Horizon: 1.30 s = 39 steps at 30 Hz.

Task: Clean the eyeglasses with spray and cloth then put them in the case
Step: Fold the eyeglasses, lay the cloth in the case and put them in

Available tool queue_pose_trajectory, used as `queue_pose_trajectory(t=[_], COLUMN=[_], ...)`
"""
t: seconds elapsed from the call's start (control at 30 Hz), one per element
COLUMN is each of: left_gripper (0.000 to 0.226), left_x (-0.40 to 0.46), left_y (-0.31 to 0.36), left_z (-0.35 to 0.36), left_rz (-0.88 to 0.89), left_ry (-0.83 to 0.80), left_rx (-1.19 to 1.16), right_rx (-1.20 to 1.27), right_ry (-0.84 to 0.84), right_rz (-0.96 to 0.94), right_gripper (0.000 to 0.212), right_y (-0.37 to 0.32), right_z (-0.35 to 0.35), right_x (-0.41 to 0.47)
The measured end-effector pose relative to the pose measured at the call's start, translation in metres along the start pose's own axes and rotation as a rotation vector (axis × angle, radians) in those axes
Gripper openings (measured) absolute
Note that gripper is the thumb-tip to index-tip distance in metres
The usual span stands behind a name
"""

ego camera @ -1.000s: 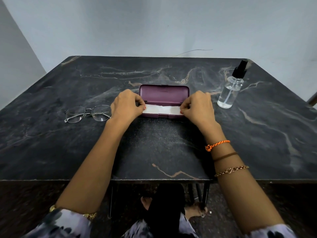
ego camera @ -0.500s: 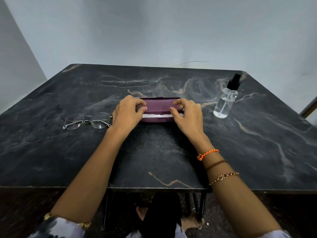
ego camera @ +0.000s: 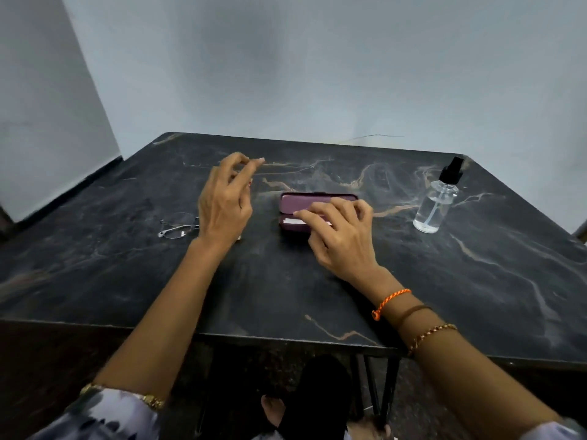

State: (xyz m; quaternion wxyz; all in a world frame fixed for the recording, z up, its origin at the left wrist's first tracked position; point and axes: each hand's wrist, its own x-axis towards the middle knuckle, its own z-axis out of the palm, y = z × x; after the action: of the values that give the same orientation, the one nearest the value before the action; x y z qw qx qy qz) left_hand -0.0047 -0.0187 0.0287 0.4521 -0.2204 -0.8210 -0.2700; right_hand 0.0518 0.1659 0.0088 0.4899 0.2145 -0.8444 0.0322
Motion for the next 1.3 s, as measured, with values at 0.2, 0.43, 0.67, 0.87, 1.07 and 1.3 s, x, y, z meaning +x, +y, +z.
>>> queue_pose_trajectory(t=[0.2, 0.43, 0.67, 0.87, 1.07, 1.3], left_gripper=[0.024, 0.019, 0.023, 0.017, 0.016, 0.017], left_x=[-0.041, -0.057, -0.055, -0.055, -0.055, -0.051], left_y=[-0.073, -0.116, -0.118, -0.117, -0.115, -0.084], left_z=[-0.064, -0.083, -0.077, -0.073, -0.075, -0.078], left_rz=[-0.153, -0.661, -0.487, -0.501, -0.451, -0.374], left_ry=[-0.064, -0.121, -0.303, -0.32, -0.211, -0.02], left_rx=[0.143, 0.027, 0.067, 0.127, 0.119, -0.068], right_rx=[-0.012, -0.033, -0.058, -0.074, -0.007, 0.251], right_ry=[-0.108, -0.437, -0.531, -0.57, -0.426, -0.022], right_rz=[-0.055, 0.173, 0.165, 0.171, 0.209, 0.365], right_gripper=[0.029, 0.031, 0.025, 0.022, 0.022, 0.004], right_y=[-0.043, -0.094, -0.084, -0.083, -0.081, -0.073], right_z=[0.02, 0.044, 0.065, 0.073, 0.072, 0.041], right_x=[0.018, 0.039, 0.038, 0.042, 0.04, 0.041])
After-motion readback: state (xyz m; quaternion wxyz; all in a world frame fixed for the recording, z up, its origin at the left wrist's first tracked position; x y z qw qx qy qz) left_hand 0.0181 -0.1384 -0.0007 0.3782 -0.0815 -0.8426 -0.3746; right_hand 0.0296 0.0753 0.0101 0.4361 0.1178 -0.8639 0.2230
